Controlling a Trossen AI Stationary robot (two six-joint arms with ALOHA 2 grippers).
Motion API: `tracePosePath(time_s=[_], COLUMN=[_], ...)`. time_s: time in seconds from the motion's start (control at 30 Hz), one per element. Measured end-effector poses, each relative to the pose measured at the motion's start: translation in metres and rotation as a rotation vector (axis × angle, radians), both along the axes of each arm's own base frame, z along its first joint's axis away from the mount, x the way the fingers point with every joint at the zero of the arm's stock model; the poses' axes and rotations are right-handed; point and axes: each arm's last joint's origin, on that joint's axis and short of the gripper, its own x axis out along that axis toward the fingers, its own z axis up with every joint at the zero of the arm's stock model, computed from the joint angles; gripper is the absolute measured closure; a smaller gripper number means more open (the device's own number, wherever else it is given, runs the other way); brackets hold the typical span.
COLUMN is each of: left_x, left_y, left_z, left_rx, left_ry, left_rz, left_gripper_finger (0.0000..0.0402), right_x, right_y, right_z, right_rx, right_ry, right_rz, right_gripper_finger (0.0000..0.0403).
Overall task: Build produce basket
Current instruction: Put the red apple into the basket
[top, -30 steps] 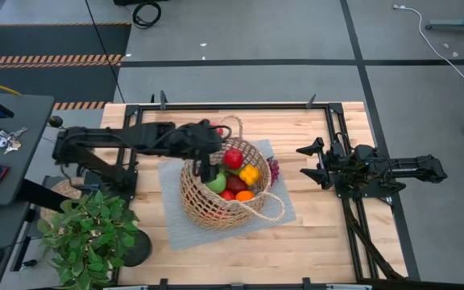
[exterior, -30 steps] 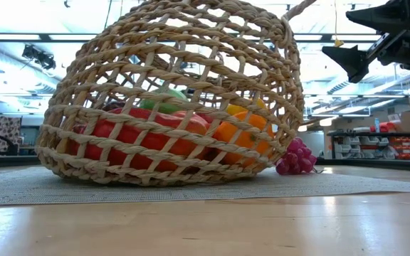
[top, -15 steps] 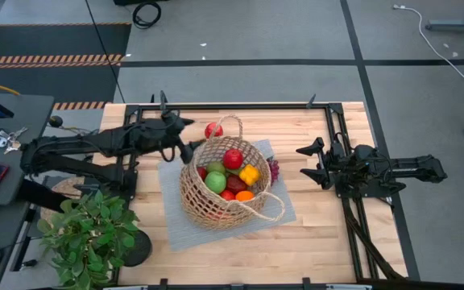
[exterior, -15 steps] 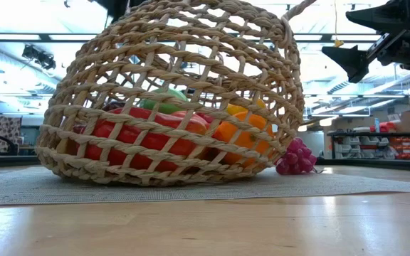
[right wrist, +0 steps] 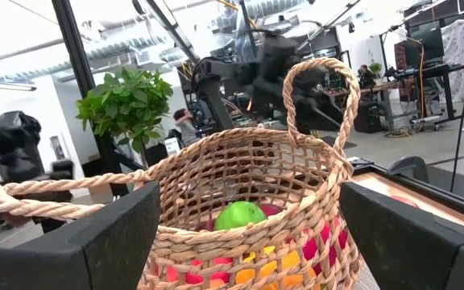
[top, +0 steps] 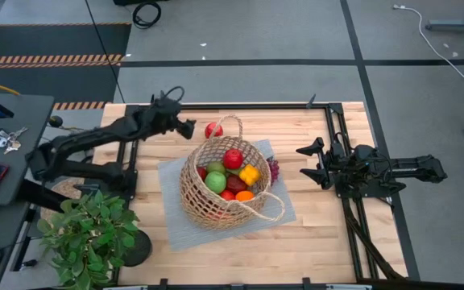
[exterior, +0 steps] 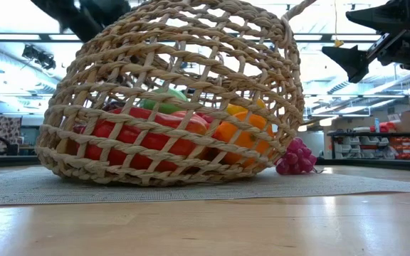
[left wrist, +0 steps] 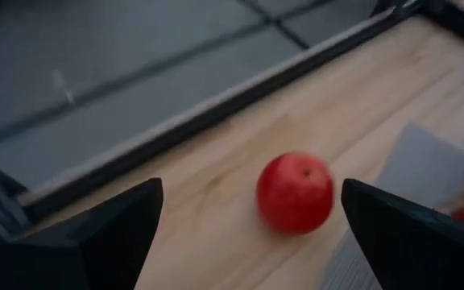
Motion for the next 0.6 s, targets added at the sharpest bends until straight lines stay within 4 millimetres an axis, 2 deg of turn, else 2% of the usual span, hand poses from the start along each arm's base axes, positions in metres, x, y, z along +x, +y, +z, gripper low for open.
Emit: tracePosePath(time_s=[0.17, 0.27, 0.4, 0.6], left_x=[0.000, 0.004, 0.022, 0.059], left_y=[0.042, 0.060, 0.075, 0.097], left_z=[-0.029, -0.040, -0.046, -0.042], left_rx=[-0.215, -0.328, -0.421, -0.444], left_ry=[-0.007, -0.020, 0.003, 0.085], left_rz=[0.001, -0.036, -0.077, -0.154], left_gripper_finger=[0.0015, 0.0015, 0.0015, 0.0015], right_x=[0.000, 0.000, 0.000, 0.000], right_y=[0.000, 0.000, 0.000, 0.000], right_z=[0.000, 0.000, 0.000, 0.000], right_rx=[0.000, 0.000, 0.000, 0.000], right_ry=[0.000, 0.000, 0.000, 0.000], right_rz=[0.000, 0.000, 0.000, 0.000], right_gripper_finger=[0.0018, 0.0018, 0.0018, 0.0018])
